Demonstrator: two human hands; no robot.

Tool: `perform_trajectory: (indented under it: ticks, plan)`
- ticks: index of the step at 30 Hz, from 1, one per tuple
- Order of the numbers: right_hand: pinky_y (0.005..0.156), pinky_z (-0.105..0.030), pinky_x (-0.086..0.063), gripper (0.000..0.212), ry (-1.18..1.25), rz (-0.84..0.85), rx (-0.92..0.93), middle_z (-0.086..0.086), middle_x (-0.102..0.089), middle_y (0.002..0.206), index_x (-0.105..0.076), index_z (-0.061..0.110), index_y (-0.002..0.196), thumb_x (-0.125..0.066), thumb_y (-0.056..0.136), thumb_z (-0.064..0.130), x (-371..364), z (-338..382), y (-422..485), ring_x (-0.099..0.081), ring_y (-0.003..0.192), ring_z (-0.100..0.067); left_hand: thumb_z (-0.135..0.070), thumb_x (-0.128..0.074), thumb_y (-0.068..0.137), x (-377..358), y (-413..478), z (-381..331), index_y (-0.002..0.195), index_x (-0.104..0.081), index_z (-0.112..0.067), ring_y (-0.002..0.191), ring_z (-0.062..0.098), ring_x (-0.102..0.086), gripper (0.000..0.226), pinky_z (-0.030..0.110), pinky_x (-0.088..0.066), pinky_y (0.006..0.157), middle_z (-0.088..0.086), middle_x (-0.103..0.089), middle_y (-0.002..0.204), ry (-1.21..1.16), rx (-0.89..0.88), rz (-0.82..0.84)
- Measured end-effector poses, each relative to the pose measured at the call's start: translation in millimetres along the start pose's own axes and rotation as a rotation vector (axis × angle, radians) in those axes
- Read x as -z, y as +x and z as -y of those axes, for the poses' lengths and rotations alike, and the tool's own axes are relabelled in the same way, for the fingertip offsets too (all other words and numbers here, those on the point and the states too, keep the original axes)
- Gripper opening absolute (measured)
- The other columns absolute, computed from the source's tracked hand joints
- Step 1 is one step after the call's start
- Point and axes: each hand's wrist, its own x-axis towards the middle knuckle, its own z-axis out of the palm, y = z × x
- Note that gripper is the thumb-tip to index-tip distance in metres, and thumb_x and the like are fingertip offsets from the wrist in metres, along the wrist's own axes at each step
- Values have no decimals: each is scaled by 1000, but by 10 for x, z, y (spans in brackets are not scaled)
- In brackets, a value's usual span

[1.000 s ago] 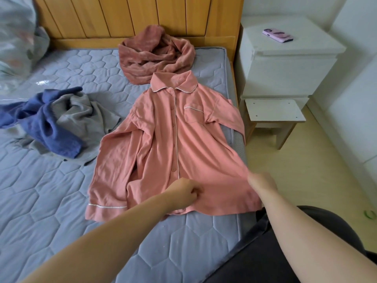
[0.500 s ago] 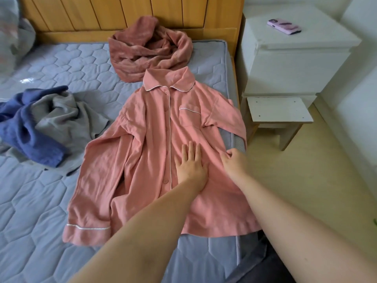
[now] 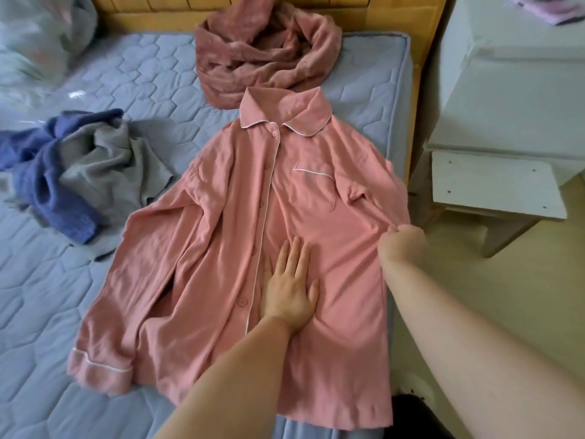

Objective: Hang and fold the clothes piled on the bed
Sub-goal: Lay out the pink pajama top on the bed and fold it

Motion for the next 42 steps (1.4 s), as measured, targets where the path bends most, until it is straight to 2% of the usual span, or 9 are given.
perform_trajectory:
  ticks: [7,17,21,24,28,31,35,40,42]
  plan:
    - [65,-29,-31,50,13,120,105,-3,-44,65,-54,7,72,-37,98,46,1,2,-160,-43,69,-24,-43,-26,83,-11,22,13,150,-28,-21,145,28,-19,70,58,-20,112,4,-23,157,62,-7,9]
    - [85,-40,-44,36,-98,-9,-43,-30,-60,116,-60,-8,108,-50,96,24,143,-944,-1336,-56,109,-42,-47,8,77,-18,-988,-81,153,-1,-21,147,16,8,81,43,2,117,0,6,161,67,-159,233]
    - [90,-44,-42,33,-217,-204,39,-23,-52,122,-50,2,121,-53,92,16,174,-905,-1889,-49,115,-40,-23,-31,89,308,-1461,111,131,-52,-8,134,27,-35,50,41,-29,111,11,-44,143,-41,-388,224]
    - [92,-45,-38,41,-314,-185,312,-24,-50,122,-48,-1,123,-55,84,9,-71,-741,-2402,-46,113,-40,-19,-36,69,601,-1706,512,85,-70,-8,108,32,-54,39,40,-38,96,9,-66,106,-27,-564,-151]
    - [102,-39,-33,51,-354,-10,569,-15,-42,136,-42,5,134,-55,86,16,-330,-522,-2963,-39,126,-32,-10,-43,67,847,-1928,1278,104,-63,-11,120,39,-46,41,50,-36,103,18,-54,128,-183,-169,-429]
    - [111,-36,-29,62,-332,141,676,-11,-15,155,-28,16,145,-53,89,20,-453,-322,-3189,-24,138,-28,-15,-57,77,953,-2017,1753,135,-44,-16,131,38,-35,59,47,-31,105,14,-31,148,-144,251,-220]
    - [109,-37,-33,75,-389,352,729,-1,17,158,-16,29,150,-55,88,15,-657,-192,-3231,-17,143,-27,-23,-48,89,1083,-1864,2000,134,-48,-29,115,34,-51,45,41,-44,93,8,-53,126,-84,260,-75]
    - [108,-39,-35,74,-400,317,767,-3,16,159,-23,27,148,-54,84,6,-857,-260,-3114,-21,142,-30,-9,-49,86,1499,-1541,2200,124,-51,-8,123,38,-47,39,46,-40,98,19,-50,132,-534,823,-510]
    - [108,-42,-35,71,-390,281,789,-2,9,160,-28,28,147,-57,84,11,-895,-261,-3072,-23,141,-30,1,-54,74,1467,-1620,2204,135,-44,-11,133,37,-33,62,50,-28,107,17,-37,146,-198,547,-648]
